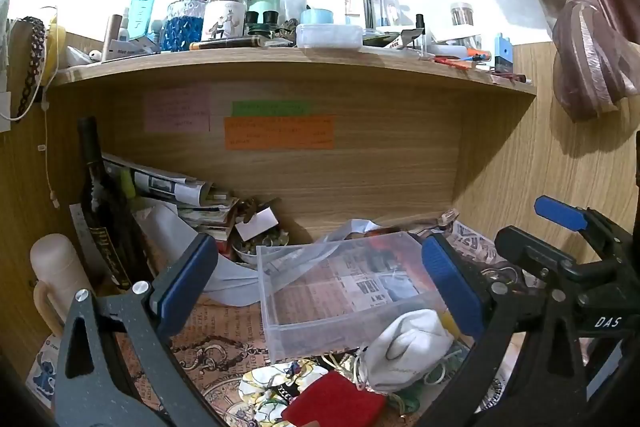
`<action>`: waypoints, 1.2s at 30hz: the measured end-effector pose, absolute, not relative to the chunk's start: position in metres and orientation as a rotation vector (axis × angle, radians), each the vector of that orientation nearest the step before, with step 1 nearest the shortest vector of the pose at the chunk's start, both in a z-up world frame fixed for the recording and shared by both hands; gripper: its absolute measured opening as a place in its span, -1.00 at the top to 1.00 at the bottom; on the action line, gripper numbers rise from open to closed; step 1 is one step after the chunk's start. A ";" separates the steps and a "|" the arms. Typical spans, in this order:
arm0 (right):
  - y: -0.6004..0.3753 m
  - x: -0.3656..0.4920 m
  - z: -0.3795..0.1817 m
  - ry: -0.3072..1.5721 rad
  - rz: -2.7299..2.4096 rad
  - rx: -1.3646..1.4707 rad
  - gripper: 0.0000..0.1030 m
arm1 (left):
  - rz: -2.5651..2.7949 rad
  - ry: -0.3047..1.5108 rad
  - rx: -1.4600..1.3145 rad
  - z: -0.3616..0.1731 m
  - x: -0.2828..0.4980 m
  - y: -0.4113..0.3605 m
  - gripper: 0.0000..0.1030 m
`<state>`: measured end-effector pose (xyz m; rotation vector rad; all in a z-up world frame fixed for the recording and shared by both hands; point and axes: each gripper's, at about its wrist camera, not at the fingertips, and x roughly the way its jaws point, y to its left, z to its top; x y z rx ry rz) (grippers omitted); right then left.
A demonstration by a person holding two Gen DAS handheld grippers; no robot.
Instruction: Organize soft objects
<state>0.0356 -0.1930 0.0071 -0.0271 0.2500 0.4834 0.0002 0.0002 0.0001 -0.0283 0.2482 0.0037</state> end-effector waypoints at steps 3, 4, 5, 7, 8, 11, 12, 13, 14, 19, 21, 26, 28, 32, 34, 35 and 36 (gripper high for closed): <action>-0.192 0.036 0.007 0.258 0.482 -0.031 -1.00 | 0.004 0.245 -0.029 0.000 0.000 0.000 -1.00; -0.192 0.036 0.006 0.258 0.481 -0.031 -1.00 | 0.005 0.247 -0.032 0.000 0.001 0.001 -1.00; -0.192 0.037 0.006 0.258 0.480 -0.031 -1.00 | 0.006 0.247 -0.033 0.002 0.001 0.000 -1.00; -0.192 0.037 0.006 0.258 0.479 -0.030 -1.00 | 0.010 0.248 -0.035 0.003 0.002 0.001 -1.00; -0.192 0.037 0.006 0.257 0.477 -0.030 -1.00 | 0.011 0.248 -0.037 0.003 0.002 0.001 -1.00; -0.194 0.038 0.008 0.258 0.472 -0.031 -1.00 | 0.007 0.244 -0.038 0.002 0.000 0.000 -1.00; -0.196 0.038 0.008 0.259 0.470 -0.030 -1.00 | 0.008 0.242 -0.038 0.002 0.000 0.001 -1.00; -0.191 0.037 0.005 0.260 0.479 -0.027 -1.00 | 0.007 0.242 -0.038 0.002 0.000 0.001 -1.00; -0.191 0.036 0.005 0.259 0.480 -0.026 -1.00 | 0.008 0.241 -0.040 0.002 0.000 0.001 -1.00; -0.189 0.034 0.004 0.261 0.478 -0.026 -1.00 | 0.004 0.242 -0.042 0.002 -0.001 0.003 -1.00; -0.189 0.033 0.004 0.260 0.477 -0.029 -1.00 | 0.000 0.242 -0.043 0.000 -0.001 0.004 -1.00; -0.188 0.034 0.004 0.262 0.477 -0.029 -1.00 | 0.000 0.244 -0.043 -0.001 -0.001 0.003 -1.00; -0.188 0.034 0.004 0.263 0.479 -0.029 -1.00 | 0.000 0.245 -0.042 -0.001 -0.001 0.003 -1.00; -0.188 0.035 0.005 0.263 0.478 -0.026 -1.00 | 0.000 0.244 -0.043 -0.002 -0.001 0.003 -1.00; -0.188 0.034 0.005 0.262 0.478 -0.023 -1.00 | 0.000 0.244 -0.043 -0.002 -0.001 0.003 -1.00; -0.188 0.034 0.005 0.262 0.478 -0.022 -1.00 | -0.001 0.244 -0.043 -0.001 -0.001 0.003 -1.00; -0.188 0.034 0.005 0.262 0.478 -0.022 -1.00 | -0.001 0.245 -0.043 -0.001 -0.001 0.003 -1.00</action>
